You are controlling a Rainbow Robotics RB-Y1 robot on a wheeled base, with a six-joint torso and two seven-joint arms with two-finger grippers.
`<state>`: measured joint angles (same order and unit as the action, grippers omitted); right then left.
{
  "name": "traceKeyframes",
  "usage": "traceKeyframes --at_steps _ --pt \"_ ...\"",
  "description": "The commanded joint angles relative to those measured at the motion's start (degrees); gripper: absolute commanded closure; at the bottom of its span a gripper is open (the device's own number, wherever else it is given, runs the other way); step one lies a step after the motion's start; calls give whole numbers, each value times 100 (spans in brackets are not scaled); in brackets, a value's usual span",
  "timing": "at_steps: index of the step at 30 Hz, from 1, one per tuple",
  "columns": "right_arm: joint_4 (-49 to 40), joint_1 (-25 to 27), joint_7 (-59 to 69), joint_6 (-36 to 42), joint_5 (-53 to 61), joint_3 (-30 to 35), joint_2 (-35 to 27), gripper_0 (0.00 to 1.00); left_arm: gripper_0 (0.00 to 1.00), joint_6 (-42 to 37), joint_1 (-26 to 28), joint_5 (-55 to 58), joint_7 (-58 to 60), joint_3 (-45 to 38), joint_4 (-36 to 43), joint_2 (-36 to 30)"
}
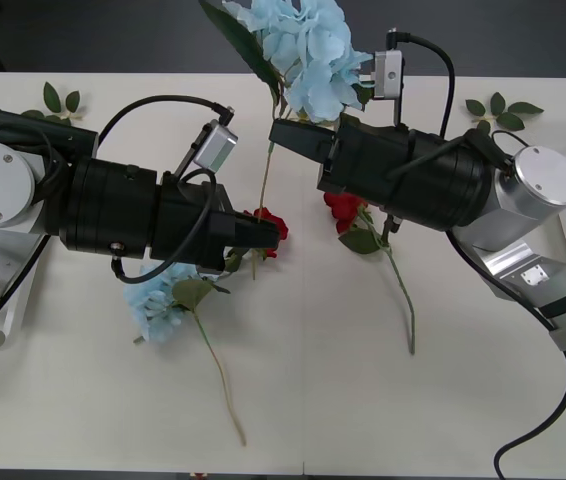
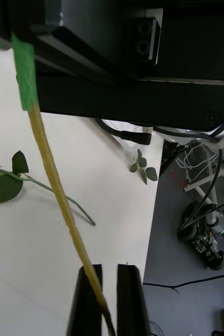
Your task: Put the red flowers into the right box and the blue flowers into the left box
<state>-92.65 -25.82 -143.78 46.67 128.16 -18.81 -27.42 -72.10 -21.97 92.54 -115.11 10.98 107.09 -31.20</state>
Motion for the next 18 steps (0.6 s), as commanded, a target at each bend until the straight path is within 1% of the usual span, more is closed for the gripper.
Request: traceKeyframes --at_steps 1,8,9,10,11,12,13,14,18 --pt "-78 -151 -142 -9 34 0 149 100 100 38 -141 106 -91 -17 75 -35" --pt "-78 -151 -133 -9 60 0 149 100 100 38 -141 185 -91 -35 75 -61" --pt "-87 -151 -142 -9 60 0 149 99 100 38 -141 203 -91 -35 75 -61" --pt "-78 -151 -142 -17 52 0 149 72 100 38 -141 220 -91 -35 75 -61" --pt "-78 -160 -151 -44 34 9 140 42 100 38 -141 247 -91 -44 75 -70" --pt "-78 -160 -168 -53 25 9 140 20 100 38 -141 282 -100 -52 75 -79" --pt "-78 -160 -177 -53 16 9 140 7 100 38 -141 335 -117 -79 75 -88" --pt "-78 -160 -195 -53 16 9 140 1 100 38 -132 379 -126 -88 75 -105" --pt "-87 -178 -283 0 16 9 114 0 100 -67 -106 519 -179 -219 75 -167"
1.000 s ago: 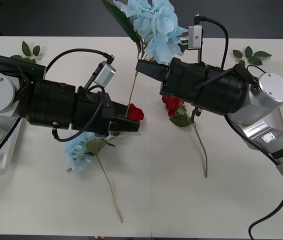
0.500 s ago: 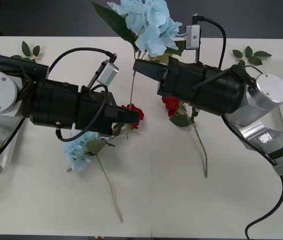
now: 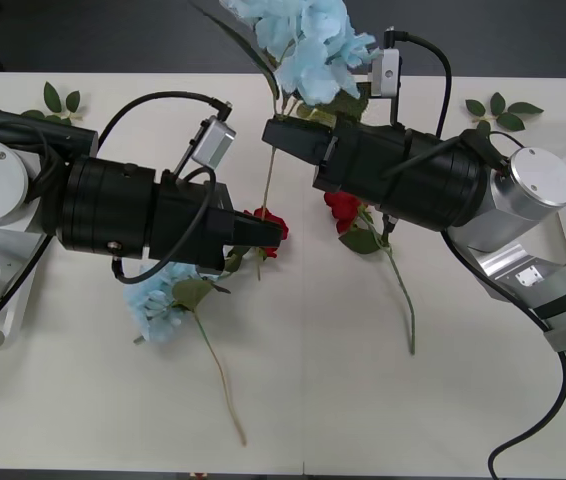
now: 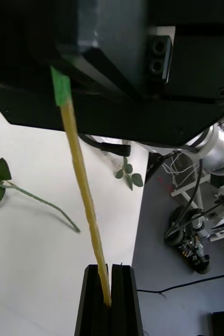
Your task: Put the red flowers into the right box and the blue flowers into the left box
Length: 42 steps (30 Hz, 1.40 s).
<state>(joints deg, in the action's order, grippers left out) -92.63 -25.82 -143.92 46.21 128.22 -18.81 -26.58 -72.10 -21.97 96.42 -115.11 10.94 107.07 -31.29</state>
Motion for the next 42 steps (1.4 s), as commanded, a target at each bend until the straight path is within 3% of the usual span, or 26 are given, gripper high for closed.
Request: traceKeyframes --at_steps 1,10,18,31,35,42 --pt "-89 -178 -304 54 10 9 30 0 100 -181 -97 166 -196 -329 78 -184" --pt "-89 -195 -506 116 37 9 -49 0 100 -1385 149 272 -223 -1770 78 -298" --pt "-89 -450 -312 248 -447 -132 -559 0 100 -2106 580 245 -258 -3124 78 -527" --pt "-89 -1127 1621 380 -2952 -1266 -1482 0 100 -2080 2039 -862 -161 -4688 78 -1757" --pt "-89 -1294 2368 933 -3927 -1310 -1517 0 100 -1904 2364 -1609 -82 -4987 78 -1916" --pt "-89 -1540 3397 2120 -5500 -1310 -1535 0 100 -1860 2452 -3007 454 -5119 78 -2074"
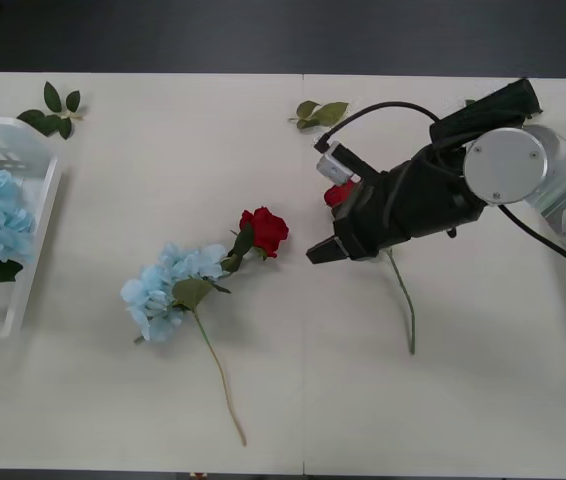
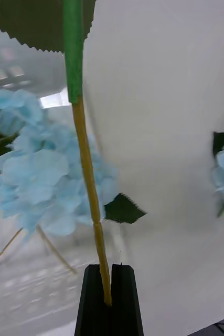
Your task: Put the red flowers into the right box and the blue flowers into the left box
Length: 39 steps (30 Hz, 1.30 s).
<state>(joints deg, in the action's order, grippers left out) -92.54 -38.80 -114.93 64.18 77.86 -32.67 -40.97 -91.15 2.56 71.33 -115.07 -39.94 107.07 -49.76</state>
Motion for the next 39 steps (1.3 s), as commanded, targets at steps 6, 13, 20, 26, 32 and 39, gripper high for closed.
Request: traceKeyframes --at_steps 6,13,20,26,32,39 --pt "-97 -295 1166 1018 -1704 76 -52 0 100 387 -125 -1543 1013 426 -143 -430" --pt "43 -286 1359 1369 -2689 76 -43 0 100 739 -713 -2378 942 1006 -1338 -746" --pt "456 -286 1351 1334 -3119 41 247 0 100 1169 -1144 -2950 890 1788 -2182 -983" --pt "571 -295 1386 1106 -3401 -258 335 0 100 1494 -1337 -3108 846 2245 -2542 -983" --pt "650 -295 1482 983 -3550 -407 458 0 26 1600 -1302 -2959 811 2280 -2542 -983" --pt "966 -295 1474 807 -3629 -416 678 0 0 1503 -1294 -2334 266 2201 -2516 -983"
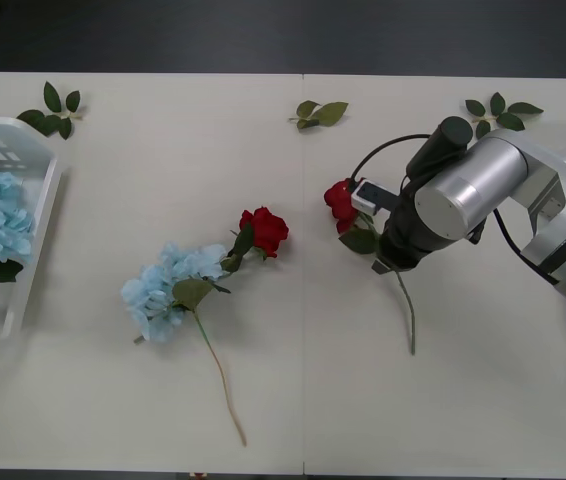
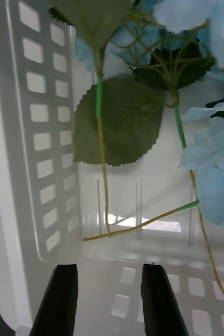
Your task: Put the red flowers into the right box and the blue flowers into the left box
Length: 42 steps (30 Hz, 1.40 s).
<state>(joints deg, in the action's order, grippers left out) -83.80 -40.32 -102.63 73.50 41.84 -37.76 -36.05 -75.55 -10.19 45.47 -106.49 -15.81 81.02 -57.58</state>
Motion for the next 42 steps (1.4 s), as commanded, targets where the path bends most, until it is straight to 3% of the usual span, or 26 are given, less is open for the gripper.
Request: traceKeyframes --at_steps 1,5,11,13,17,18,24,32,37,42 --pt "118 -143 261 -143 -36 93 213 0 0 -162 -19 410 -636 -247 142 -201" --pt "179 -143 252 -310 -62 32 248 1 0 -671 -19 859 -671 -362 503 -201" --pt "223 -143 296 -503 -89 -135 257 10 0 -1656 -1 1483 -258 -599 1171 -201" --pt "285 -143 287 -538 -71 -144 283 20 0 -1946 34 1623 129 -599 1487 -201" --pt "320 -143 296 -573 -97 -162 310 50 0 -2236 254 1755 1095 -599 2287 -34" --pt "320 -143 296 -617 -89 -179 310 61 0 -2289 386 1746 1500 -599 2665 115" --pt "329 -143 296 -644 -80 -215 292 95 0 -2491 816 1518 3249 -318 4220 854" --pt "329 -143 287 -732 17 -188 151 100 0 -2719 1080 393 5068 790 5662 1662" --pt "329 -143 252 -837 571 84 -130 100 0 -2710 1063 -231 5789 1678 5846 1847" --pt "241 -143 164 -872 1423 506 -789 100 0 -2693 966 -1286 6457 2890 5908 1882"
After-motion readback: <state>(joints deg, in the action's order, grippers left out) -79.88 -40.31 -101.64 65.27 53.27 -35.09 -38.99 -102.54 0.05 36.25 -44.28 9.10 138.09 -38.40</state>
